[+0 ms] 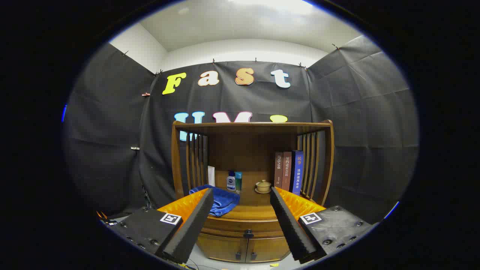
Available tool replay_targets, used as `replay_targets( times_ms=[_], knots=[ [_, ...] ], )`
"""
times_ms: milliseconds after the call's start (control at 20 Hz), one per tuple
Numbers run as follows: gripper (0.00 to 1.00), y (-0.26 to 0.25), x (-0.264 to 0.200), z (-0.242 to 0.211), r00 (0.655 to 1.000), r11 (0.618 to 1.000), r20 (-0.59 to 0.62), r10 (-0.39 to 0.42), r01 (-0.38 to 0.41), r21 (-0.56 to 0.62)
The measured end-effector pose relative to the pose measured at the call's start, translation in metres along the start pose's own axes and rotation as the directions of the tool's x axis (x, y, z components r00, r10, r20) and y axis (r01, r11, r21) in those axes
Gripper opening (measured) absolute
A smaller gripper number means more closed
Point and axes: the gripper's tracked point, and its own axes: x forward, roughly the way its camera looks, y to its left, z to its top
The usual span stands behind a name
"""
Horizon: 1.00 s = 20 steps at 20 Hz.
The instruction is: Pull open the drawer, take out the items inside it, and place them on the countertop above the cabinet.
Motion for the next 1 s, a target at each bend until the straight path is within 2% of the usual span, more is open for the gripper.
replay_targets(
  times_ms=[1000],
  knots=[
    [0.99, -0.0041, 0.0021, -0.0056, 1.0, 1.0, -0.02, -0.02, 0.02, -0.017]
  ],
)
